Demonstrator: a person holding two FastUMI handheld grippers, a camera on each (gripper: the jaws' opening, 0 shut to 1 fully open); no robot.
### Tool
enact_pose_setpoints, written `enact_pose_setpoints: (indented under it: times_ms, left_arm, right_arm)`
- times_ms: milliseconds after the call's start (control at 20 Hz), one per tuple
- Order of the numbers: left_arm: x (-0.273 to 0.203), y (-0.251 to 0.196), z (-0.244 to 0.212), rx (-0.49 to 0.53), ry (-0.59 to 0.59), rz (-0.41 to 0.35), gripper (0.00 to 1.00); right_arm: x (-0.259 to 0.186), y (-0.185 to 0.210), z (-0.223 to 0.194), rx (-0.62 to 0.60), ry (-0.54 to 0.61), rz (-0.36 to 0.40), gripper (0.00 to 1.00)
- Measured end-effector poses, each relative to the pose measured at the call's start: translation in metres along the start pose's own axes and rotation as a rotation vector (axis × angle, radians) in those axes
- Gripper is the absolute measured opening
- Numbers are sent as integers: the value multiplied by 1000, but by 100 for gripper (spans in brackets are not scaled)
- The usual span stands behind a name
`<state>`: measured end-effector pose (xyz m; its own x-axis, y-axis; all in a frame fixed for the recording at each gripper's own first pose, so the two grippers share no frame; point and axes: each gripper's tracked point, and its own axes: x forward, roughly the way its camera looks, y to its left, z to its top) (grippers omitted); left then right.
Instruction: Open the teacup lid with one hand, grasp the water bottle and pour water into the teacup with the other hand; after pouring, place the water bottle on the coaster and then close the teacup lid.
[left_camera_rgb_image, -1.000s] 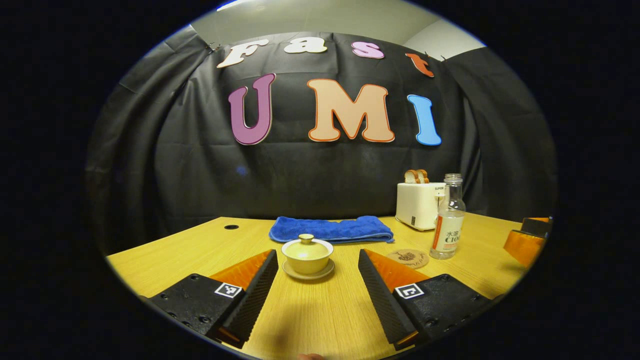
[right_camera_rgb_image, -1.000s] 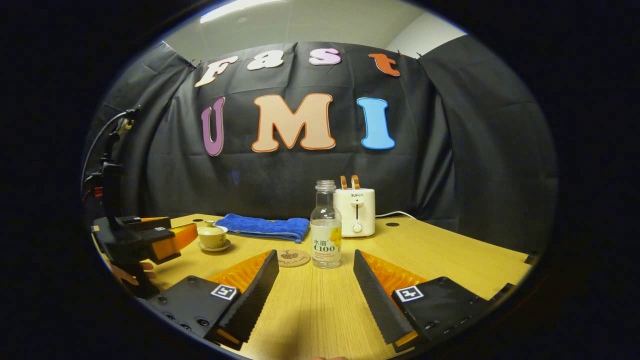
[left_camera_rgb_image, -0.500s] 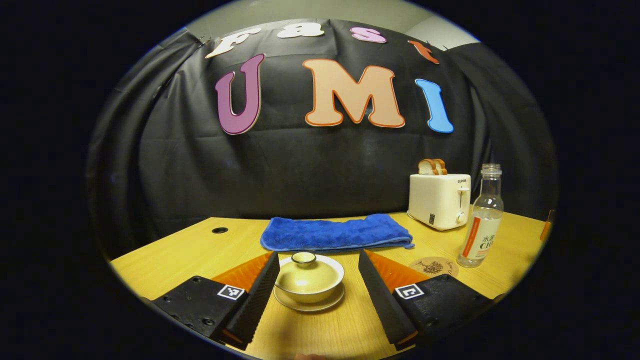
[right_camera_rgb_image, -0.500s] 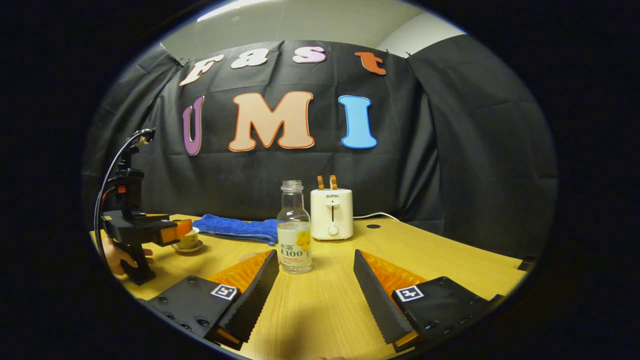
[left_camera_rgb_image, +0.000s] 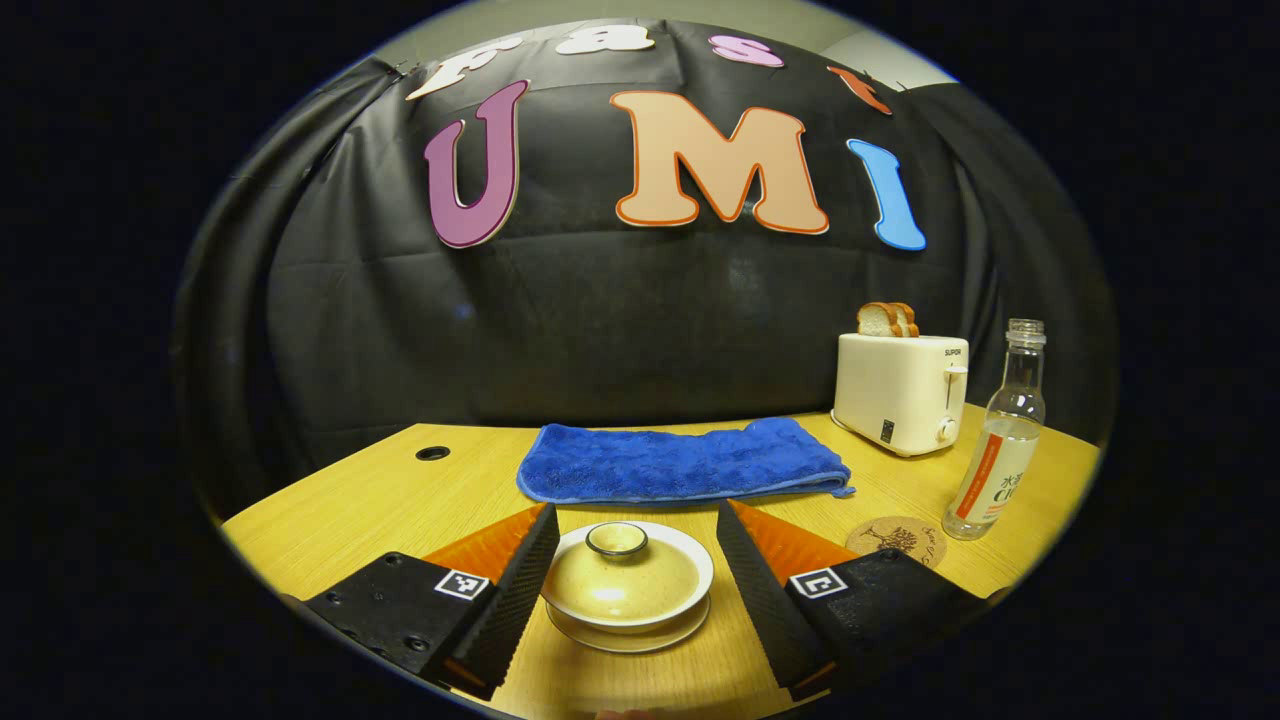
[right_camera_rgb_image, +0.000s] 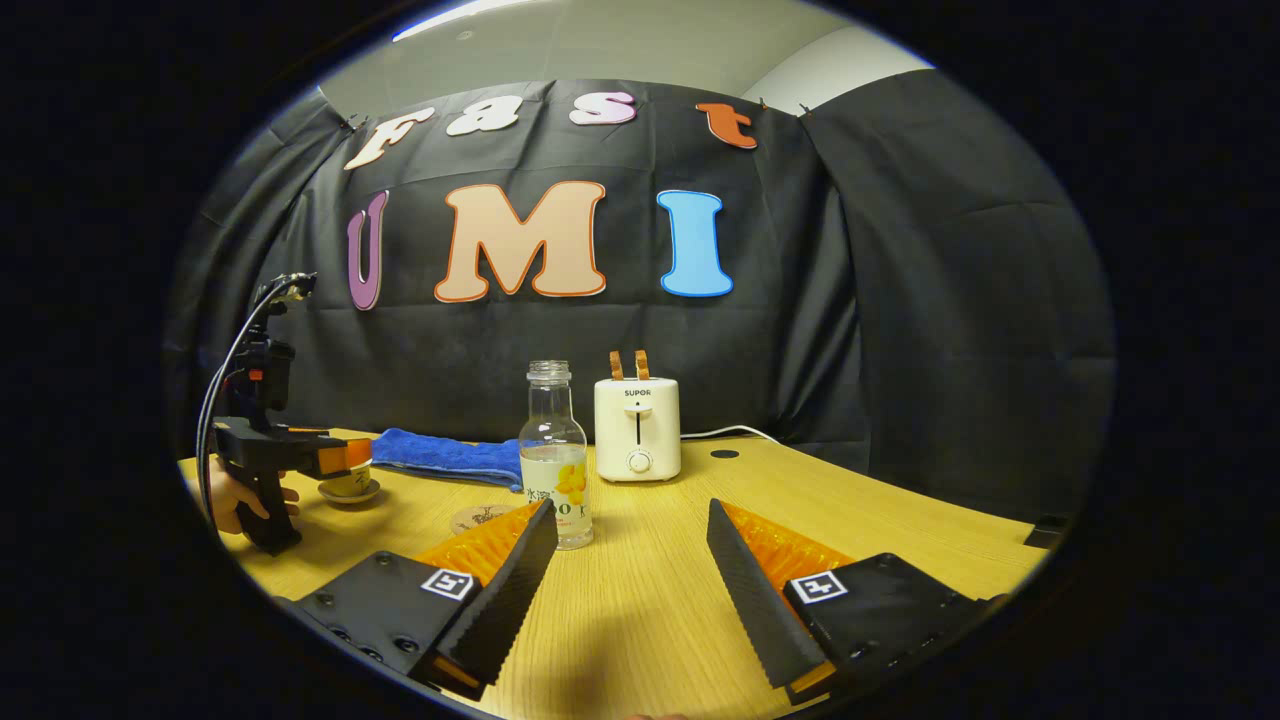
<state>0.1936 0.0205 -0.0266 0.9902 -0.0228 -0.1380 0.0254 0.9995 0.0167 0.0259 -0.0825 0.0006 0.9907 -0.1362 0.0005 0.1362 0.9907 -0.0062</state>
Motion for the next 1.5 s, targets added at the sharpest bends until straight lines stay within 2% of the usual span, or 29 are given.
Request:
enact_pose_setpoints:
  times_ms: [50, 250, 300, 350, 400, 450, 550, 600, 650, 700, 750, 800, 850, 950, 1000, 1050, 1200, 1350, 1400, 1500]
  left_arm:
    - [3, 1, 0, -2, 11, 2, 92]
    - [9, 1, -6, 7, 56, 1, 92]
    - [11, 5, -4, 14, 46, 15, 84]
    - [13, 8, -1, 17, 34, 24, 81]
    - [15, 7, -1, 23, 29, 26, 73]
    - [16, 5, -3, 29, 36, 20, 71]
    - [17, 5, -4, 42, 48, 26, 68]
    - [17, 7, -4, 46, 48, 32, 55]
    - [17, 7, -3, 43, 43, 37, 47]
    - [17, 9, -3, 41, 38, 43, 40]
    - [19, 10, -2, 37, 32, 41, 37]
    - [16, 8, -2, 35, 33, 36, 28]
    - [16, 8, -3, 36, 36, 34, 28]
    - [16, 10, -2, 33, 32, 43, 27]
    - [15, 11, -1, 28, 27, 44, 26]
    - [15, 11, 0, 22, 20, 45, 24]
    - [11, 15, 2, -1, -6, 50, 24]
    - [6, 15, 23, -14, -135, 40, 24]
    - [6, 16, 23, -12, -141, 40, 23]
    - [5, 17, 18, -12, -128, 48, 24]
  right_arm:
    - [0, 0, 0, -1, 0, -1, 94]
    - [1, 0, 1, 0, 0, -2, 94]
    - [1, -1, 0, 0, -1, -1, 93]
    - [1, -1, 0, 0, -1, -2, 98]
    - [0, -1, 1, 0, -1, -2, 98]
    - [0, -1, 1, 0, -1, -2, 93]
    - [0, -1, 1, 0, -1, -2, 94]
    - [0, -1, 0, 0, -1, -2, 98]
    - [0, -1, 0, 0, -1, -1, 93]
    - [0, -1, 0, 0, -1, -1, 94]
    - [1, -1, 1, 0, 0, -1, 93]
    - [1, 0, 0, 0, -1, -1, 98]
    - [0, -1, 1, 0, 0, -1, 94]
    - [1, -1, 0, 0, -1, -2, 94]
    - [0, -1, 0, -1, -1, -1, 98]
    - [1, -1, 0, 0, -1, -2, 94]
    - [0, -1, 1, 0, -1, -2, 93]
    - [1, -1, 1, 0, -3, -1, 94]
    - [0, -1, 1, 0, -3, -2, 98]
    - [1, -1, 1, 0, -3, -7, 98]
